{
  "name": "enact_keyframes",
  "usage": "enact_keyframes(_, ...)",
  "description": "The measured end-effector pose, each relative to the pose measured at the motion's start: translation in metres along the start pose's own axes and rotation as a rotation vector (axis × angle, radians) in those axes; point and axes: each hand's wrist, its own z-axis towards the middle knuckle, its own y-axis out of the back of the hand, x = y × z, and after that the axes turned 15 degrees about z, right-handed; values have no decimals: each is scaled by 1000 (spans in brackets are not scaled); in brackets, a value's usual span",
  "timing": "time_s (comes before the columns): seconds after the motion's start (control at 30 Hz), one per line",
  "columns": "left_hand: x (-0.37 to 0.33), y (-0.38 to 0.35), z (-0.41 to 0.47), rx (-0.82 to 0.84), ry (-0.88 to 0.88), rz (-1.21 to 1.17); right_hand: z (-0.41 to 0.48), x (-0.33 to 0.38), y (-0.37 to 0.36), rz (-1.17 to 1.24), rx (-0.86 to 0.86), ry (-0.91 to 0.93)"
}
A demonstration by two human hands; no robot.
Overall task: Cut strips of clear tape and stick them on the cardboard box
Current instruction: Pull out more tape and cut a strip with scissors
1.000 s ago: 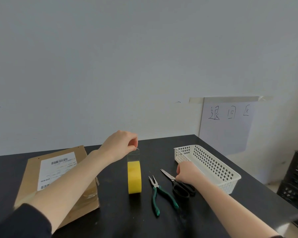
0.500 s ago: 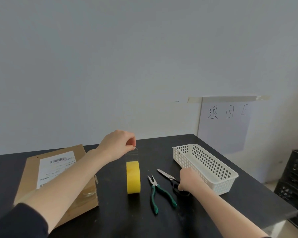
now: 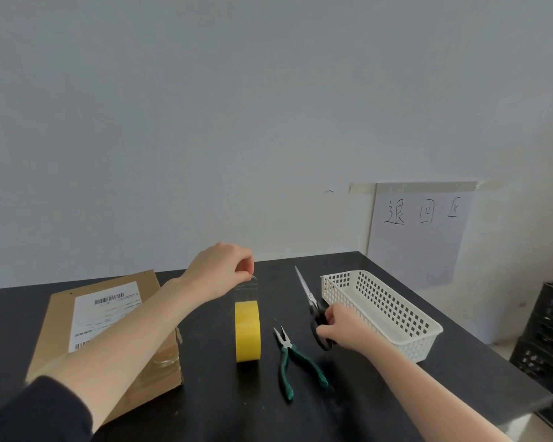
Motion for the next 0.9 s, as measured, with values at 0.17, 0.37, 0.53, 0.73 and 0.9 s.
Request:
enact_keyframes(0.17,0,1,1,3,6,5,1,6,17,122,-24,118)
enact_keyframes(0.37,0,1,1,0,12,8,0,18,34,-99,91,145)
enact_keyframes(0.53,0,1,2,4,8,10,2,25,34,-136,80,274)
enact_keyframes(0.73,0,1,0,6,5,17,5,34,31,-228,89,321)
enact_keyframes(0.9,-1,1,0,1,-8,11,8,45,30,-287,115,340)
